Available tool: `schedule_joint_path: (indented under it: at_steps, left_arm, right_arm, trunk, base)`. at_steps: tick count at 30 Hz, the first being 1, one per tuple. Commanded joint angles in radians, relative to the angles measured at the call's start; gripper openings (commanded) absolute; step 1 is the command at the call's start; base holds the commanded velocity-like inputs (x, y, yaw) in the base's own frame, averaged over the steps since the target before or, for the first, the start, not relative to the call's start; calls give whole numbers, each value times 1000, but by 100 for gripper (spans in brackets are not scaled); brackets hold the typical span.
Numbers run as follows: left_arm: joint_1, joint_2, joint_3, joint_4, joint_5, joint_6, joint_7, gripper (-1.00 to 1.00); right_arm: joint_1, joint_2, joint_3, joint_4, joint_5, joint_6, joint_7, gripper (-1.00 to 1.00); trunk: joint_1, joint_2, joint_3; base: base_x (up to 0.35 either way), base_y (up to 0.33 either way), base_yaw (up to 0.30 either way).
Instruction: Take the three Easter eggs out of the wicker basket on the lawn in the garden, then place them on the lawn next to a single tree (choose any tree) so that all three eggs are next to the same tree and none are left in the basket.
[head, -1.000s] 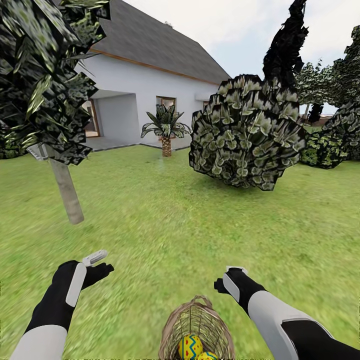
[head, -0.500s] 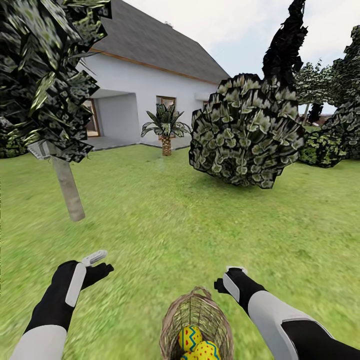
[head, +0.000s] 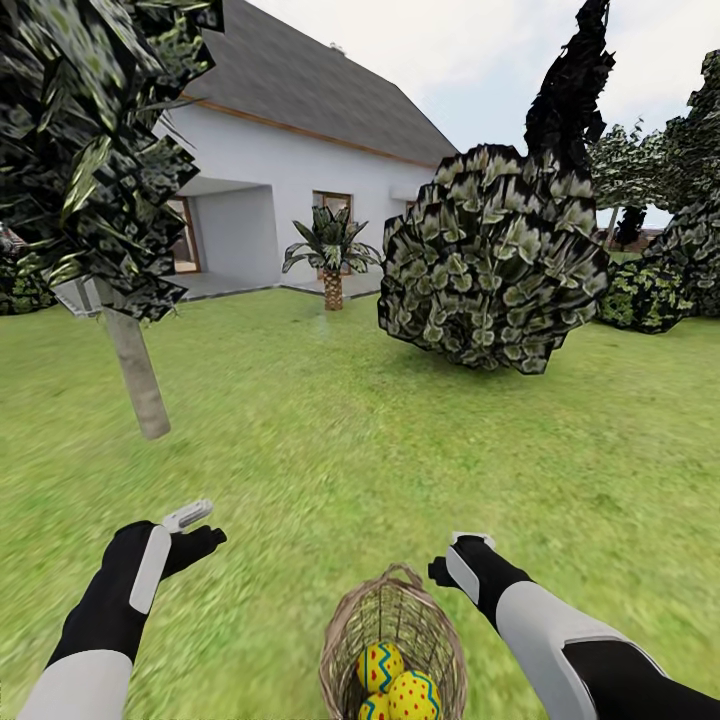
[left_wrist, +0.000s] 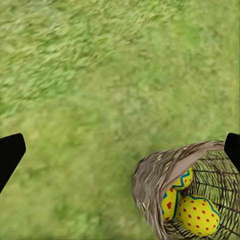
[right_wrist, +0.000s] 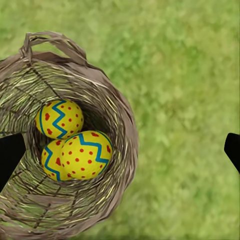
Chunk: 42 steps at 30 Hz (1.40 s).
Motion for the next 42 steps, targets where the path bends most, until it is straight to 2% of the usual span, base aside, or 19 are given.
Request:
schedule_joint_path:
  at_steps: [1,8,14,42]
  left_arm:
    - [-1,0,0,-1,11,4,9,100]
    - [-1,1,1,-1,11,4,9,100]
    - [-1,-2,18,-1,11,3,9,100]
    - [-1,-3,20,-2,12,2,7,100]
  right_arm:
    - [0,0,3,-2,-10,4,-7,100]
    - [0,0,3,-2,-10,3,-7,100]
    - [0,-2,3,-3,-10,-2,-7,100]
    - [0,-1,9,-2,-10,-7,-7,100]
  trunk:
    - [4,-8,-4]
    - [31,-57,-26]
    - [54,-99,-45]
    - [161,-295,-133]
  base:
    - [-99,0,0]
    - [-111,0,0]
    - [-10,0,0]
    - [0,0,0]
